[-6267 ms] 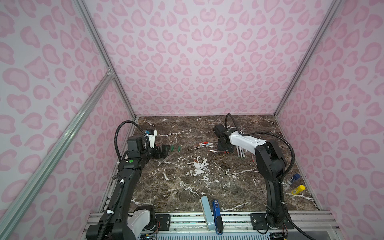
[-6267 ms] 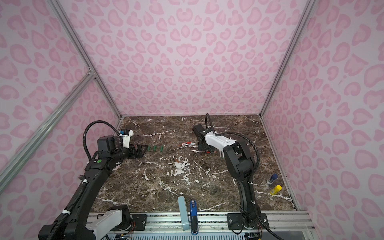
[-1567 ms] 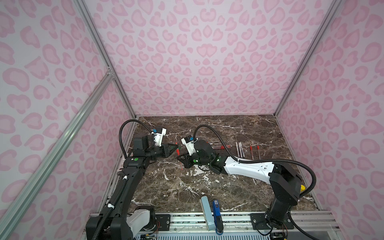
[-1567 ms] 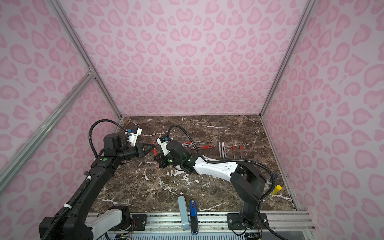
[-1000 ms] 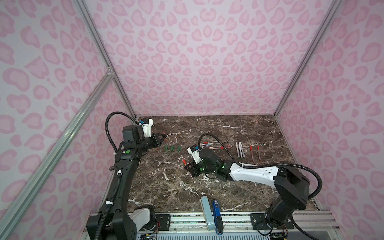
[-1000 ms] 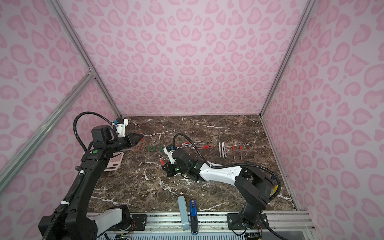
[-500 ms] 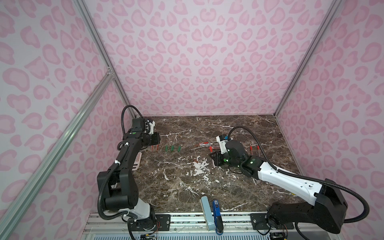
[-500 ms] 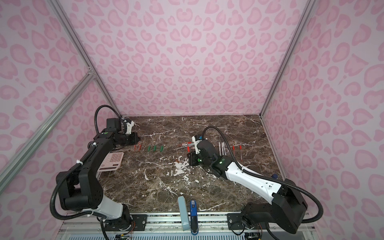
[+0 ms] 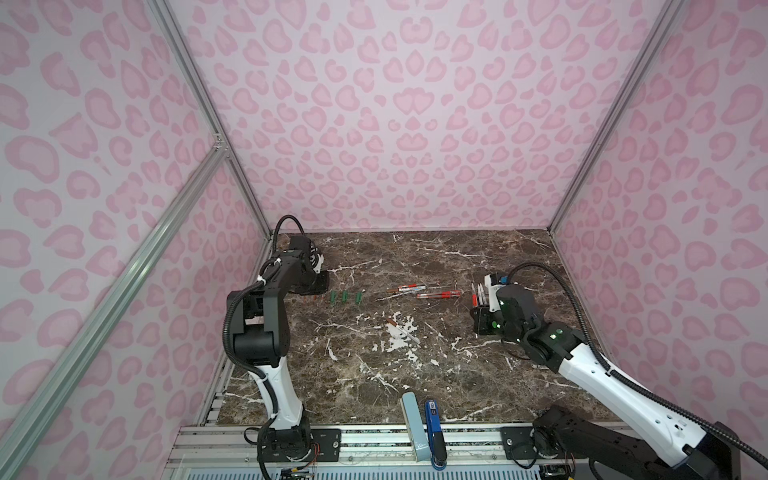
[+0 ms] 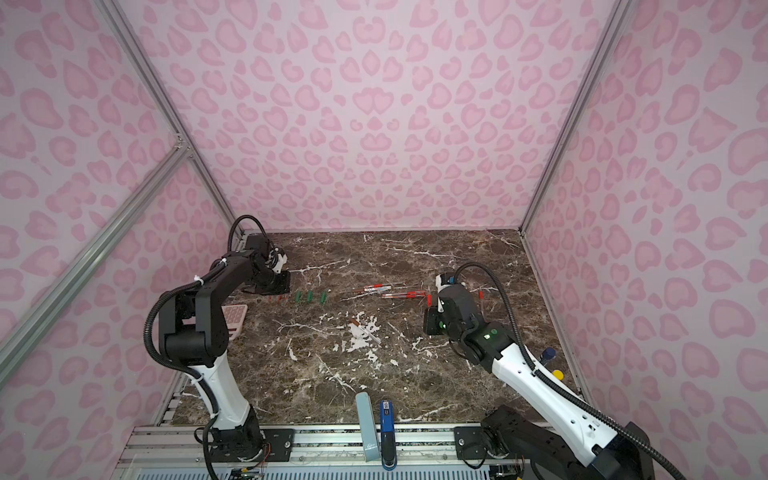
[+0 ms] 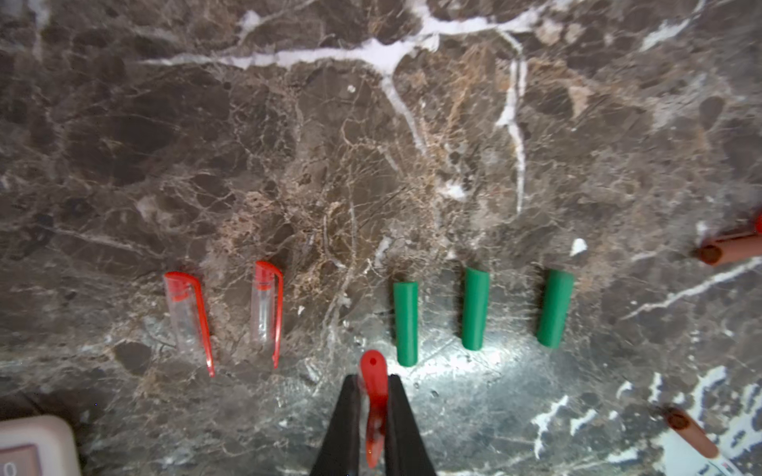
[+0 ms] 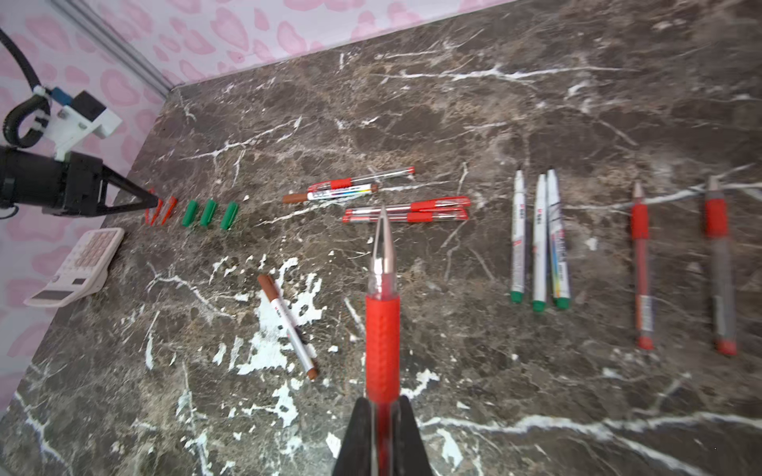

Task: Open the pen caps
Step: 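Lower the red cap with the left gripper while the right arm withdraws the pen, then lower the uncapped red gel pen beside the other uncapped pens, open right gripper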

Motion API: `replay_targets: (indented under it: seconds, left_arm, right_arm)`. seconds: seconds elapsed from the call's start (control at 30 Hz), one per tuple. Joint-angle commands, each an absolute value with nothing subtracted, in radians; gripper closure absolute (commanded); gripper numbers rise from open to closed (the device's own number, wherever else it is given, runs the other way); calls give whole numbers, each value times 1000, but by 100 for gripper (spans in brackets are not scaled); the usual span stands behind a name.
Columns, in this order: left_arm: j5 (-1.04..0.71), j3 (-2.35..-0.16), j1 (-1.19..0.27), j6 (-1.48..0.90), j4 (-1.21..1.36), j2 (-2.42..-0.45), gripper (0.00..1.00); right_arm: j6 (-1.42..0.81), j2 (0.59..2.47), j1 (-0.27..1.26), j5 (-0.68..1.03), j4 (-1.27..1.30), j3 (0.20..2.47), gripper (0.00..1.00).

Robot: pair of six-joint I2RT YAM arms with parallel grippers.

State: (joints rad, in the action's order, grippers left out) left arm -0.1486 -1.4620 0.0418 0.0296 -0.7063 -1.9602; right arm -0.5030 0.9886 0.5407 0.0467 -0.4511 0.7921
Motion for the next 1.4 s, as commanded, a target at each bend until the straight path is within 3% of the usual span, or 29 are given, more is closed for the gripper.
replay_targets:
  seconds: [0.0,0.4,0.83,1.1,1.37]
  left_arm:
    - [-101,-1503,40,48,-751,-2007,96]
    - [0,-1572,35,51,-780,-2112,94]
    - [-41,-1554,23,15,-787,-2003,60]
    - [-142,-1431,-11,20,-750,-1750,50]
    - [-284,-1118,-28,7,-574,-1367,22]
  right_arm:
    - [-473,965,504,69,-483,772,100]
    - [-439,927,413,104,-538,754,100]
    - [-383,934,292,129,-601,781,100]
    - [-303,999,160,135,-629,812,100]
    - [-220,1181,55,109,-583,862,100]
